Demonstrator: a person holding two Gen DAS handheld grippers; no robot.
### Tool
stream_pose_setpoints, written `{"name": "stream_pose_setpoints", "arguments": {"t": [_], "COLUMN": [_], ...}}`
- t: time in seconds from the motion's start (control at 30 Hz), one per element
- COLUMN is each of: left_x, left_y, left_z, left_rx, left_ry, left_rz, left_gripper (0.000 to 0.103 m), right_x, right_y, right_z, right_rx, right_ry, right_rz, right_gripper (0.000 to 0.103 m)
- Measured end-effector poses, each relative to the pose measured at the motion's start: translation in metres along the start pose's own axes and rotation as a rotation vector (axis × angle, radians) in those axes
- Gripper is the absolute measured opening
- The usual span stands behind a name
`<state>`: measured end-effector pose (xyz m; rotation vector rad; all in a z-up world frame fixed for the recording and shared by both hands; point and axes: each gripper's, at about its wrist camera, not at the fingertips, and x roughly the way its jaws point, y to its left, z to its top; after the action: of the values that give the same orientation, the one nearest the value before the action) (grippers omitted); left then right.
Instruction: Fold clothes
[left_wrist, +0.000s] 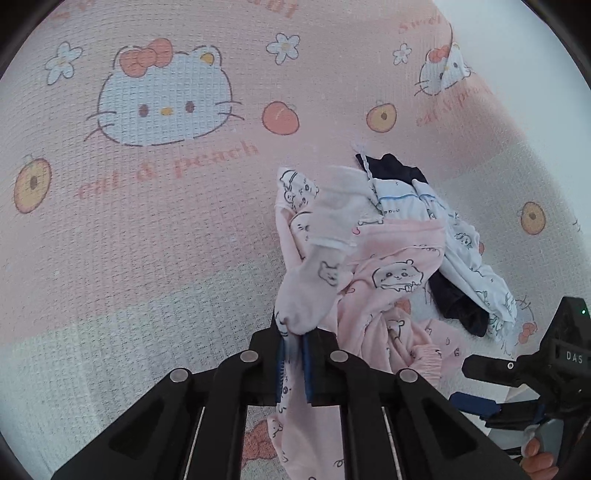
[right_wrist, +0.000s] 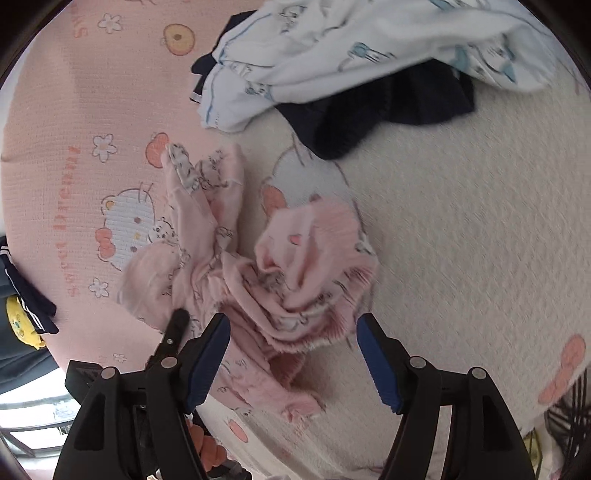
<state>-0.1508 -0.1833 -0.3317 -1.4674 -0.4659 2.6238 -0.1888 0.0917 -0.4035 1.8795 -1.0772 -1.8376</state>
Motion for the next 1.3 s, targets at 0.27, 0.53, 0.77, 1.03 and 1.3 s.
{"name": "stream_pose_setpoints", "arguments": {"t": [0.27,0.53,0.77,1.03,1.3], "left_x": [-0.011,-0.018,-0.026,-0.042,-0.048], "left_y": [0.018,0.035,0.039,0.057,0.059], "left_z": [-0.007,-0.02,-0.026,-0.033,-0.023], "left_rx": [-0.05,-0.11,-0.104,-0.123,-0.115], "left_ry": [-0.003,0.004,-0.005,0.001,0.044], "left_rz": [-0.001,-0.013,0.044,0.078,-0.001], "left_gripper": [0.006,0.006,0.006,0.006,0.011], "right_x": [0.014,0.011,0.013,0.015,-0.009], "right_y": [-0.019,-0.025,0.001,0.048,0.047], "right_z": [0.003,0.006,0.007,-0.004,0.007], "right_rx": [0.085,0.059,-0.157,-0.521,-0.493], "right_ry": [0.036,-0.008,-0.026,-0.144,-0.23], "right_rz": [0.044,0.049,-0.114,-0.388,-0.381], "right_gripper": [0.071,0.07,0.038,0.021,0.02]}}
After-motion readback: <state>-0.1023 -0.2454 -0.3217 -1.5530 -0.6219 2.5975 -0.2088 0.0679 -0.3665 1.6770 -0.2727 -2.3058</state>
